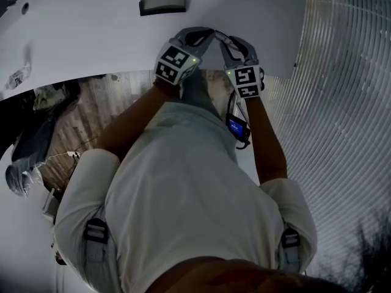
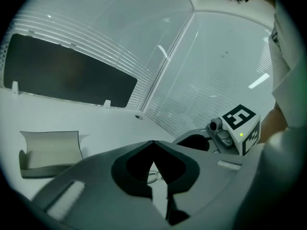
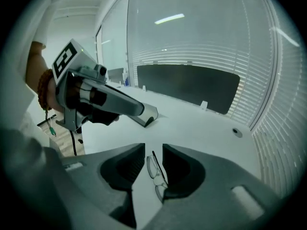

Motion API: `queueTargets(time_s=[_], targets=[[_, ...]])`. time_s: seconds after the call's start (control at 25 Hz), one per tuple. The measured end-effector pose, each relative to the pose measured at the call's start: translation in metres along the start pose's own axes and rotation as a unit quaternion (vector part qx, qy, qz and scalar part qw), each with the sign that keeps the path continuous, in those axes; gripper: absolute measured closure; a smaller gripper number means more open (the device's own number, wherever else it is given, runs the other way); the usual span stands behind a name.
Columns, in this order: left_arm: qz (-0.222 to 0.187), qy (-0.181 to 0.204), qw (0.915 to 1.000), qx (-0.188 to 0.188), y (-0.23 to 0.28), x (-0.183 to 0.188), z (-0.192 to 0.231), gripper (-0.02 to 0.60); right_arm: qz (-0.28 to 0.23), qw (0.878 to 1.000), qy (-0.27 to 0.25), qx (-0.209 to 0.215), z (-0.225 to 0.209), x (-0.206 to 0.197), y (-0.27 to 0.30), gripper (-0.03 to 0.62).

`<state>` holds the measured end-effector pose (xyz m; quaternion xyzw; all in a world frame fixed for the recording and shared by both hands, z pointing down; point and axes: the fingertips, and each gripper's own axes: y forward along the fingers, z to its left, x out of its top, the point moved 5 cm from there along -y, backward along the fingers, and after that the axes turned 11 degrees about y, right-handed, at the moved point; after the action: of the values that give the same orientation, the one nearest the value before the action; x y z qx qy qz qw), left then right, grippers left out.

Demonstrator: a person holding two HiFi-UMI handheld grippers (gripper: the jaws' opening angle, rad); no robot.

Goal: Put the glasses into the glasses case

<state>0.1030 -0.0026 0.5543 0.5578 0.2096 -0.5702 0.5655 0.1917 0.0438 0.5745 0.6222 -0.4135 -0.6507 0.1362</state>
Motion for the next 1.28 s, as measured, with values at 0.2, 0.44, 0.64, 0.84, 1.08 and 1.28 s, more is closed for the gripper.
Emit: queueTargets(time_s=[0.2,0.44,0.64,0.84,1.08,1.28], targets=[[0.018,-0.012,0.9998,-0.002,0.019,-0.024,0.008,0.58,0.045,0.999,-0.024,0.009,-0.009,-0.032,0.025,0.441],[0.028,-0.017,0.9995,-0.002,0.038,-0.037,0.013,0.58,0.082,0.995,-0.057,0.016,-0.02,-0.052,0.04,0.413],[0.039,-0.014,0.9991,-0.002,0.053,-0.045,0.018,0.58,0.104,0.991,-0.077,0.025,-0.034,-0.062,0.053,0.413],[0.043,-0.02,0.9989,-0.002,0.052,-0.052,0.018,0.58,0.122,0.988,-0.092,0.034,-0.032,-0.071,0.058,0.413],[0.049,-0.023,0.9985,0.004,0.046,-0.058,0.019,0.58,0.132,0.983,-0.122,0.043,-0.026,-0.076,0.06,0.446],[0.042,-0.024,0.9988,0.009,0.041,-0.058,0.02,0.58,0.123,0.983,-0.13,0.035,-0.026,-0.074,0.057,0.474]])
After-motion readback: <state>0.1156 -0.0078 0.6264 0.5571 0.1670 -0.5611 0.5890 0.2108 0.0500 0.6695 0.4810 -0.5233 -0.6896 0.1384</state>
